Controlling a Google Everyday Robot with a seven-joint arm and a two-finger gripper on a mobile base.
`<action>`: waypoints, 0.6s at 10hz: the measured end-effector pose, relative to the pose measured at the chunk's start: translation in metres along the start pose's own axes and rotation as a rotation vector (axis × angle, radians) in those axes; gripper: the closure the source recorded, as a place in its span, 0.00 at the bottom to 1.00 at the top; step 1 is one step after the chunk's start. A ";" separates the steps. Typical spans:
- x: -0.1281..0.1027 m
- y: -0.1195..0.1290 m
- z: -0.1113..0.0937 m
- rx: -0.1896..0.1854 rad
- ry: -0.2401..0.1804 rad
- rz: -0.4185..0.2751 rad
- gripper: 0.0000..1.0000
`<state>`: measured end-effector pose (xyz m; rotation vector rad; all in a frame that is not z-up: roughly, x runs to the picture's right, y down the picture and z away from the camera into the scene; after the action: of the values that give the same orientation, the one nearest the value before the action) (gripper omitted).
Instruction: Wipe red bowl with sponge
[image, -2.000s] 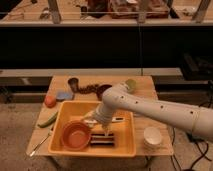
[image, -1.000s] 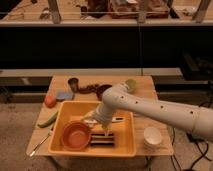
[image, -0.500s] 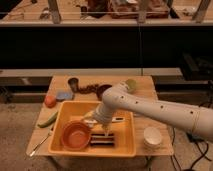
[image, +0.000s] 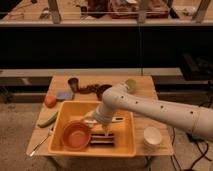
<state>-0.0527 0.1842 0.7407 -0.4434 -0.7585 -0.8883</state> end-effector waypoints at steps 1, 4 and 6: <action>0.003 -0.002 -0.004 0.000 0.022 -0.013 0.20; 0.021 -0.034 -0.036 0.002 0.097 -0.089 0.20; 0.041 -0.074 -0.076 0.004 0.150 -0.171 0.20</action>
<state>-0.0663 0.0724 0.7238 -0.3072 -0.6665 -1.0670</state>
